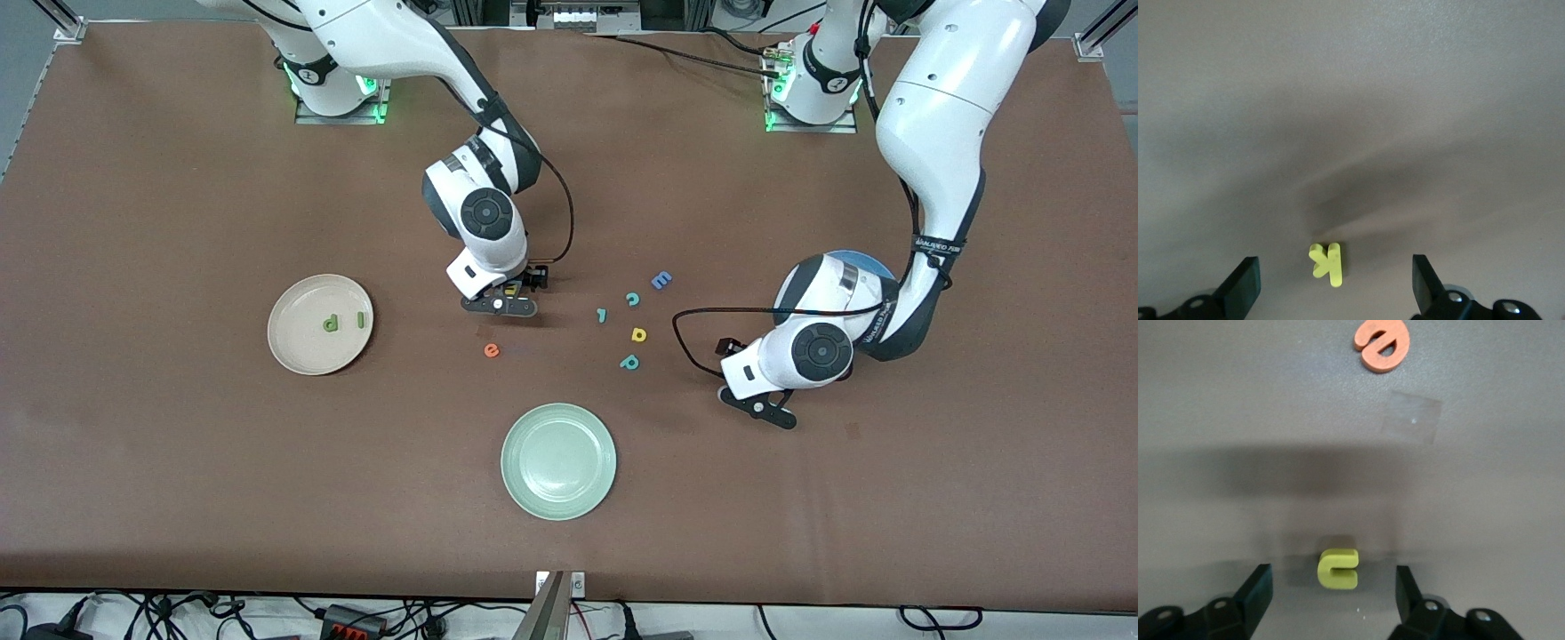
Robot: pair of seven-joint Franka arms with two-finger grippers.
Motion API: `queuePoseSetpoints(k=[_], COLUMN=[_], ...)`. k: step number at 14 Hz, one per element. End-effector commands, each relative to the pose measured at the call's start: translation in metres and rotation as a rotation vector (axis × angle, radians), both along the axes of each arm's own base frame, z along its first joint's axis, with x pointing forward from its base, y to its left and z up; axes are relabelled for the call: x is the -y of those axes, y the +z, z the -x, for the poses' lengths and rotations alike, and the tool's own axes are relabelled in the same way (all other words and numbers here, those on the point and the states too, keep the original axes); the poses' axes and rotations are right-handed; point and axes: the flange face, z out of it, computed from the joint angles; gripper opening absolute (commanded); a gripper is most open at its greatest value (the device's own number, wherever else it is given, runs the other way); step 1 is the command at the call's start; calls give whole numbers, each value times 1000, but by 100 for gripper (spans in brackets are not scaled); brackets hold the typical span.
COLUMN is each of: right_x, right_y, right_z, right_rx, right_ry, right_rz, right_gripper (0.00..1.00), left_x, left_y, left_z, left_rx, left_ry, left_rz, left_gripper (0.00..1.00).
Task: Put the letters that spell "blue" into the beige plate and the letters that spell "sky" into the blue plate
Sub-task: 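Grasp the yellow c and yellow k with the right and left grippers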
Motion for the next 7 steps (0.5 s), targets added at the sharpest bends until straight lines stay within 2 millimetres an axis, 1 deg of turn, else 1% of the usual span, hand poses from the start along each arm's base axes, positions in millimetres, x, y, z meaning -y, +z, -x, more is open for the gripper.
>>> queuePoseSetpoints(k=[1,2,3,4,5,6,7], right_x=[-2,-1,-1,-3,-4,-4,-2], right_y=[-1,-3,-3,-4,-4,-5,-5], right_z=[0,1,1,3,5,5,4], right_rx=[2,-1,-2,-2,-5,-7,-9], right_ry=[-16,-17,-29,-31,-28,-26,-29], right_rz=[-6,-4,-2,0,2,4,4], right_gripper=[75,74,72,68,65,65,59], left_x=[-7,-10,-14,-17,-18,-18,-19], left_y=[-12,-17,-22,-25,-26,-26,-28], left_z=[8,12,15,17,19,19,19], left_rx=[3,-3,-12,-21,-23,-23,-25], left_ry=[-15,-14,-8,-5,-7,-10,-10], left_rz=[24,23,21,19,17,17,15], left_gripper=[100,99,96,89,75,64,55])
